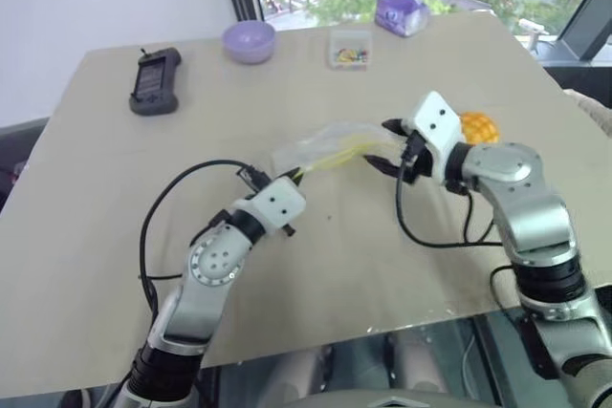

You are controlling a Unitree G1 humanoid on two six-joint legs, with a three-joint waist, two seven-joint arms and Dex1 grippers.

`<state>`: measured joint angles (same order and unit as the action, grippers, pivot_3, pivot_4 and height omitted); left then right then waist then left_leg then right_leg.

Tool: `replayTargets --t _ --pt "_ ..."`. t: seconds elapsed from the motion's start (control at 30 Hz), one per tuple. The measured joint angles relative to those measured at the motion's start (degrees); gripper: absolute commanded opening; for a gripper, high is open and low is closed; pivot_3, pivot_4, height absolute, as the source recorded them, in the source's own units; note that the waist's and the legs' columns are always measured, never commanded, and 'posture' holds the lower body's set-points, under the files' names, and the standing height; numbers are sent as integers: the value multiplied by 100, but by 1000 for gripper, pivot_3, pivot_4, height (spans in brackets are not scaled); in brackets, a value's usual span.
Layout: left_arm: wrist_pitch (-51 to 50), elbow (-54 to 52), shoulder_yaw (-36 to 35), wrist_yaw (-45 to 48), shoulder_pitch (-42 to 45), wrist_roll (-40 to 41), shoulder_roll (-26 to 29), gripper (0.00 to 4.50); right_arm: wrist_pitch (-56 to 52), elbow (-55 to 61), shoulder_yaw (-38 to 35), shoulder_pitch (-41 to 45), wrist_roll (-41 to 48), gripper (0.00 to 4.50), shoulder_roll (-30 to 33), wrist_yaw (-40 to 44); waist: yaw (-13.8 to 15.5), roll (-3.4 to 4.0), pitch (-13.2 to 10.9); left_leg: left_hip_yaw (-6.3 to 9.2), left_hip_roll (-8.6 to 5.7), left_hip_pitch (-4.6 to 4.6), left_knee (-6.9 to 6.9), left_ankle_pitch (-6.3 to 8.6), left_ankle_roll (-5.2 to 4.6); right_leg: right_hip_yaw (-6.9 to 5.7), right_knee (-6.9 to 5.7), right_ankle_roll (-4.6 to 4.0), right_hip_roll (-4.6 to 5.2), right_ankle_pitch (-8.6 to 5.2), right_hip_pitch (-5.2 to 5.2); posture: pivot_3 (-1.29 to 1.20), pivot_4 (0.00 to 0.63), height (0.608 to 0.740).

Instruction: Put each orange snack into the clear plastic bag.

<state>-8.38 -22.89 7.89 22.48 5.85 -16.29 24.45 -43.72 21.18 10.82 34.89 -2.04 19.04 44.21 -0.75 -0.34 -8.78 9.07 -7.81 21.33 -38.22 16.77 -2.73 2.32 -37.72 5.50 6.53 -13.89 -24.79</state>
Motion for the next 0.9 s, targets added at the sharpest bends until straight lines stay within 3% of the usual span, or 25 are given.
replayTargets --t 0.07,0.1,0.17,0.2,0.9 --pt "-3 0 12 0 16 -1 0 0 -9 -23 191 2 27 1490 -61 -118 6 0 0 0 -1 0 -2 0 0 -1 1 0 0 0 0 0 150 736" --pt "-5 0 12 0 16 0 0 0 -10 -66 209 4 28 1288 -86 -165 8 0 0 0 -1 0 -3 0 0 -1 1 0 0 0 1 0 150 736" --pt "-13 0 15 0 16 -2 0 0 5 -195 270 30 25 328 -136 -292 9 0 0 1 -2 0 -4 0 0 -1 1 0 0 0 1 0 150 736" --pt "-19 0 16 0 15 -4 0 0 23 -224 314 33 25 57 -128 -319 9 0 0 1 -2 0 -5 0 0 -1 0 0 0 0 1 0 150 736" --pt "-94 -1 58 0 13 -43 -13 0 827 -314 515 32 427 57 10 -258 6 0 0 2 -2 0 -4 1 1 -2 0 0 -1 0 1 0 150 736"
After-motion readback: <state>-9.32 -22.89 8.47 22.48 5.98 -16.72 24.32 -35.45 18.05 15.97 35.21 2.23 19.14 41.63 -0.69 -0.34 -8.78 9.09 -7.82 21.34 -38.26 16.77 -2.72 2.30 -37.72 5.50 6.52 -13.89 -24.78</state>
